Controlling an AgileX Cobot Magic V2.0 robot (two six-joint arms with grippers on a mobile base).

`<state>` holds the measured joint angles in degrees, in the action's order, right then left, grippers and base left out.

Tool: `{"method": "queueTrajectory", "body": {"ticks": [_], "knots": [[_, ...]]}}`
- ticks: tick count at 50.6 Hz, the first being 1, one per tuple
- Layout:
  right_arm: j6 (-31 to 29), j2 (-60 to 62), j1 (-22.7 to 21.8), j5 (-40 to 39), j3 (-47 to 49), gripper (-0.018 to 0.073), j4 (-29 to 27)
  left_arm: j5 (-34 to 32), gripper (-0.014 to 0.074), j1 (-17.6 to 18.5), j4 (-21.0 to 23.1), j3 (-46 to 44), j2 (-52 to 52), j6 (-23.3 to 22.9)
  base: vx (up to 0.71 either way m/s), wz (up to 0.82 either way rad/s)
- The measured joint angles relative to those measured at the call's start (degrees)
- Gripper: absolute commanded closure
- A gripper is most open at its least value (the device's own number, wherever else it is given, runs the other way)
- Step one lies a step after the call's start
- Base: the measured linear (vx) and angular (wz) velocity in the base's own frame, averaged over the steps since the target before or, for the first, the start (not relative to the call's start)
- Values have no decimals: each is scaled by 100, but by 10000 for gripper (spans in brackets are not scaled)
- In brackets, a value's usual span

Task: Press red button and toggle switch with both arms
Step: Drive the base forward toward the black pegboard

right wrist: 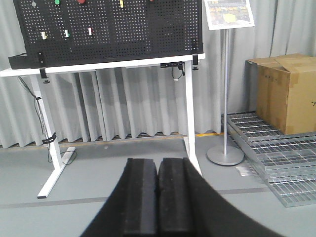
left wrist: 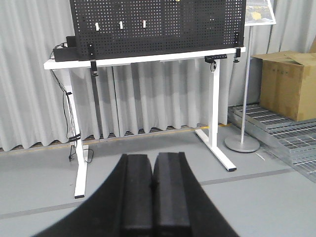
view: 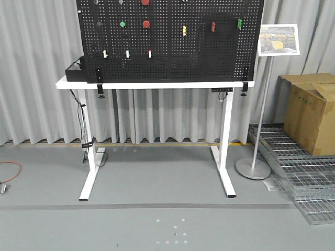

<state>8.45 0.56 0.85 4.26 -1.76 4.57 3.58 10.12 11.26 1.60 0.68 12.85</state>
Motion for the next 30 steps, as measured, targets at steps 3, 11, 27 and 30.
{"method": "queueTrajectory", "body": {"ticks": [3, 11, 27, 30], "knots": [[0, 0, 0, 0, 0, 562, 0, 0, 594, 0, 0, 0, 0, 0, 0, 0], [0, 0, 0, 0, 0, 562, 0, 0, 594, 0, 0, 0, 0, 0, 0, 0], [0, 0, 0, 0, 0, 562, 0, 0, 594, 0, 0, 0, 0, 0, 0, 1], [0, 0, 0, 0, 0, 562, 0, 0, 594, 0, 0, 0, 0, 0, 2, -1]]}}
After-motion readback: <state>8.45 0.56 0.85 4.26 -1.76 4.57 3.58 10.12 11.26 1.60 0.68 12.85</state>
